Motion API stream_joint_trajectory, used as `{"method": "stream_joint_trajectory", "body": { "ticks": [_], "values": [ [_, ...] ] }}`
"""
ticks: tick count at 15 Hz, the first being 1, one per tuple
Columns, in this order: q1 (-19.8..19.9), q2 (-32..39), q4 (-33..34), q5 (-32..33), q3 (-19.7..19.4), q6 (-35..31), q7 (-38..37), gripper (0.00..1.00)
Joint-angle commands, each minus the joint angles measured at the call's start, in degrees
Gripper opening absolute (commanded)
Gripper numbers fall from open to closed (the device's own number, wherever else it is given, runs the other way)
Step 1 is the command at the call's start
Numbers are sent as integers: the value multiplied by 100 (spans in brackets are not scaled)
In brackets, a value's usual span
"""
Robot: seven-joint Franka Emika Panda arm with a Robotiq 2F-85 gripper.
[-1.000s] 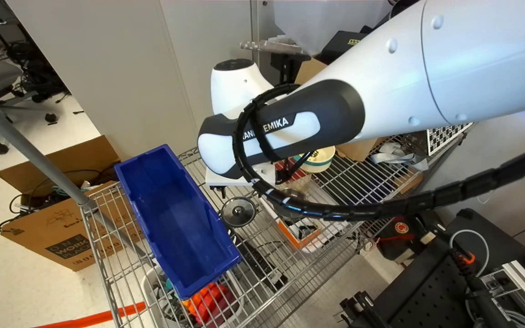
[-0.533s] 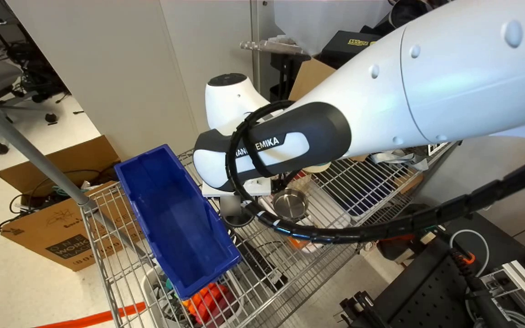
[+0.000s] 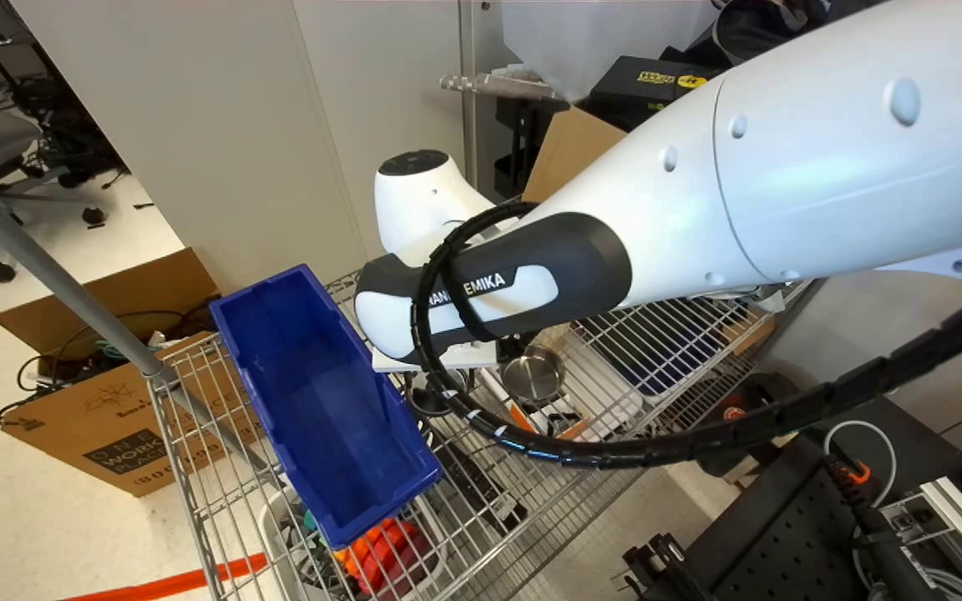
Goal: Cover the small pot with the lid
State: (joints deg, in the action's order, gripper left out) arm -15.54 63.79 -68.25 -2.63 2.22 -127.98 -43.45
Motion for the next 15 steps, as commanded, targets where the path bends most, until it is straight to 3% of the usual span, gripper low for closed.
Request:
{"method": "stream_joint_trajectory", "body": {
  "ticks": [1,10,15],
  "values": [
    [-140,171,297,-44,-159,243,-123,69],
    [-186,170,424,-4,-229,401,-230,1],
    [-132,-220,163,16,-294,183,-186,5]
  ]
}}
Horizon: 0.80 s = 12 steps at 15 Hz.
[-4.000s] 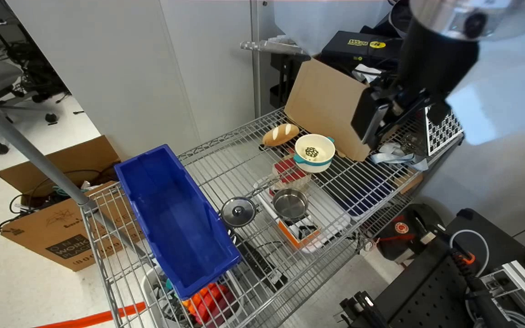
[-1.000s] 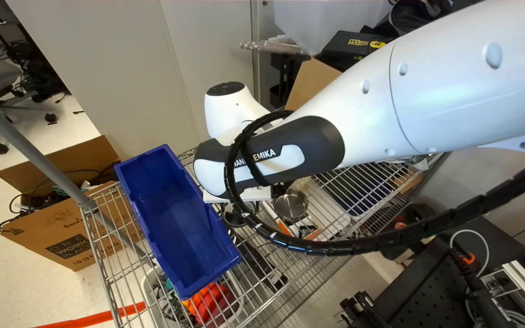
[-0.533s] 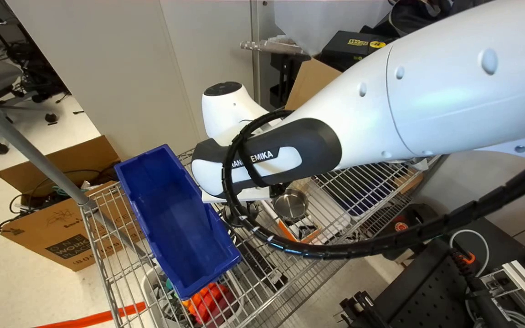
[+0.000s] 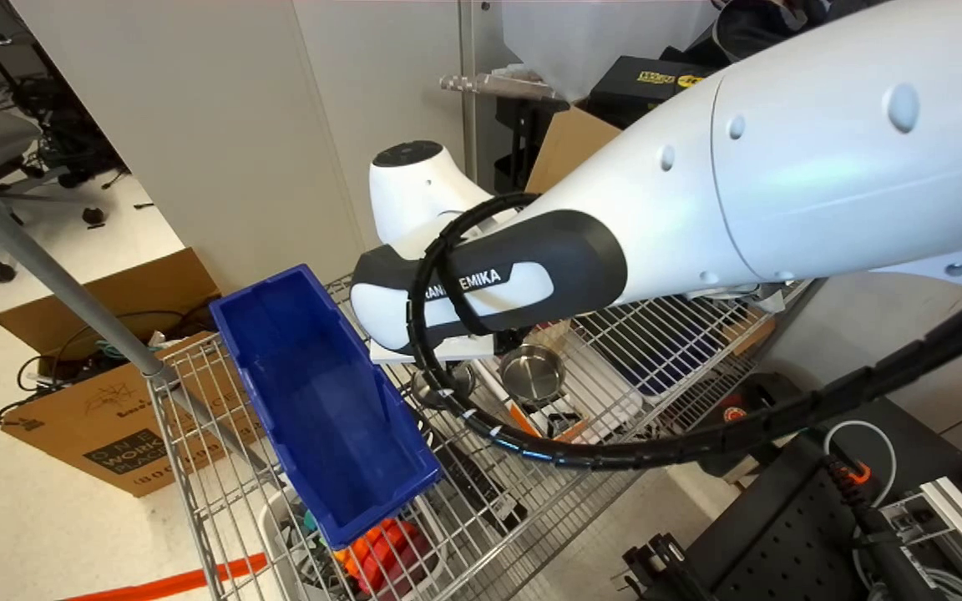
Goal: Cover the small pot with the lid
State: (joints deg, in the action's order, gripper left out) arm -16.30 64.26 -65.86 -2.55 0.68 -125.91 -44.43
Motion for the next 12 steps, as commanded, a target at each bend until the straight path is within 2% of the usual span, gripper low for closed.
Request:
{"method": "stream_joint_trajectory", "body": {
  "ticks": [1,4,8,12],
  "values": [
    [-23,-368,-130,-5,-137,-83,-33,5],
    [125,-953,-707,-67,-78,-448,206,5],
    [260,-1694,-1514,-42,-163,-134,224,5],
    [410,-2080,-2138,-19,-291,61,181,5]
  ]
}}
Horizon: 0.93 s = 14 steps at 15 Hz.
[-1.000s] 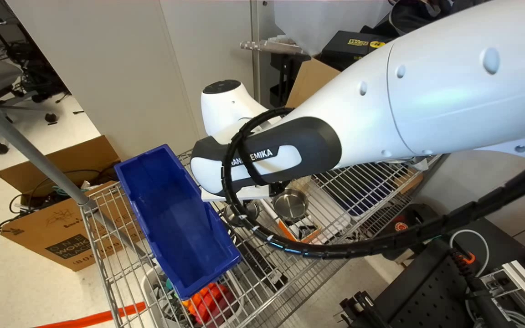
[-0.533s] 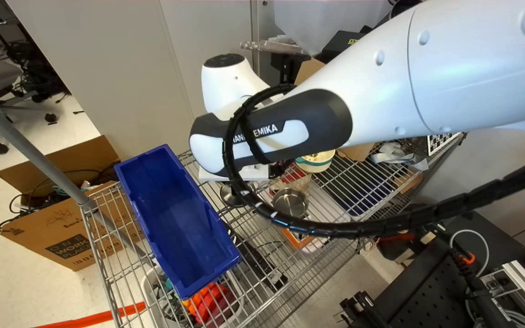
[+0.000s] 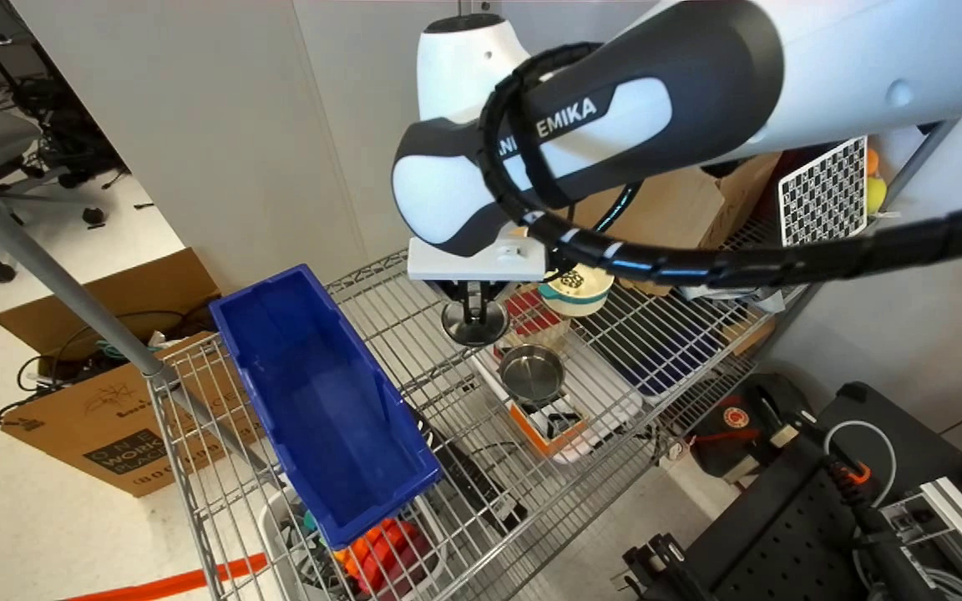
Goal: Cover the small pot with the lid
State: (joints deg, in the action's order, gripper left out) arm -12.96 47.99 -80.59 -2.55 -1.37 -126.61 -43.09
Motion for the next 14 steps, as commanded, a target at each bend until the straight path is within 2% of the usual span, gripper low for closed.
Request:
{"method": "stream_joint_trajectory", "body": {
  "ticks": [1,8,11,14],
  "values": [
    [113,-494,-795,-13,-107,134,59,5],
    [311,-410,-1361,-62,-102,-83,257,5],
    [296,-352,-1474,-41,-99,-129,314,5],
    [234,-287,-1583,15,-144,-461,332,5]
  ]
}}
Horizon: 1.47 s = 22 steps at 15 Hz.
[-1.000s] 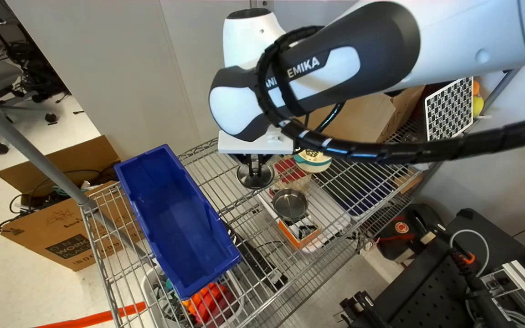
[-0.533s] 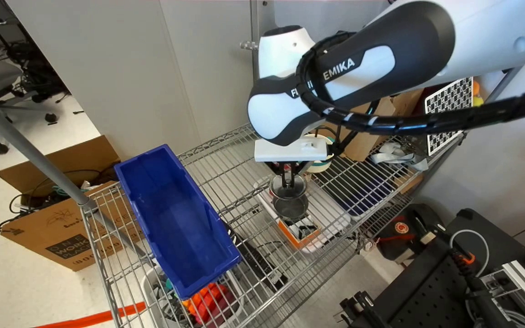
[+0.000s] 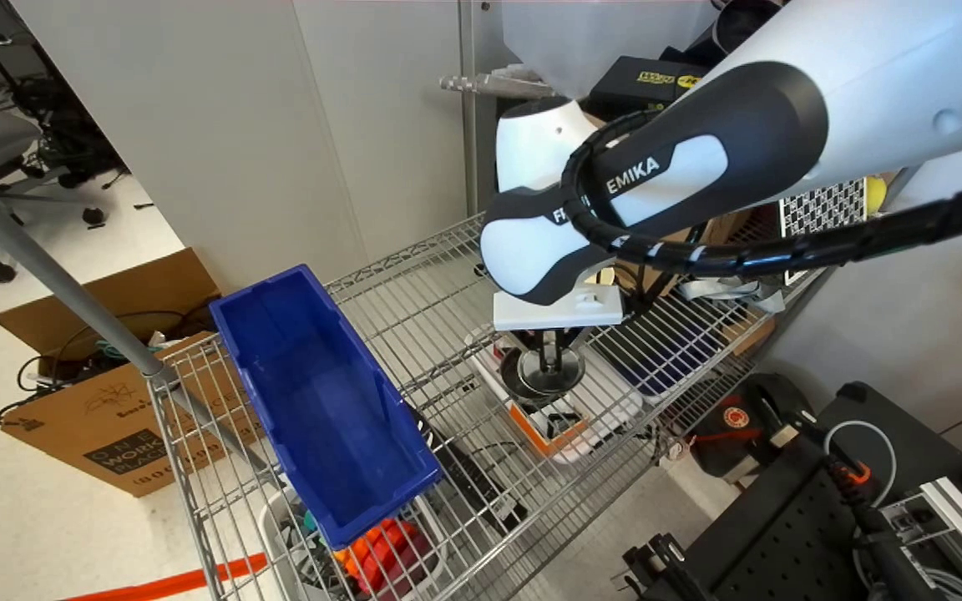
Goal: Cover the small pot with the lid
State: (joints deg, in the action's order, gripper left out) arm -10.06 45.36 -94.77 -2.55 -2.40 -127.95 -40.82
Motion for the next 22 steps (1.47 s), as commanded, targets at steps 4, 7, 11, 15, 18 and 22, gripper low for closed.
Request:
{"method": "stream_joint_trajectory", "body": {
  "ticks": [4,7,11,15,18,22],
  "values": [
    [-102,26,-276,15,-48,-706,150,5],
    [-147,24,-311,4,-30,-834,190,5],
    [-257,75,-277,42,-57,-922,168,5],
    [-364,99,-221,85,-84,-954,107,5],
    [-389,82,-213,75,-90,-1014,114,5],
    [-399,73,-203,90,-127,-998,94,59]
  ]
}}
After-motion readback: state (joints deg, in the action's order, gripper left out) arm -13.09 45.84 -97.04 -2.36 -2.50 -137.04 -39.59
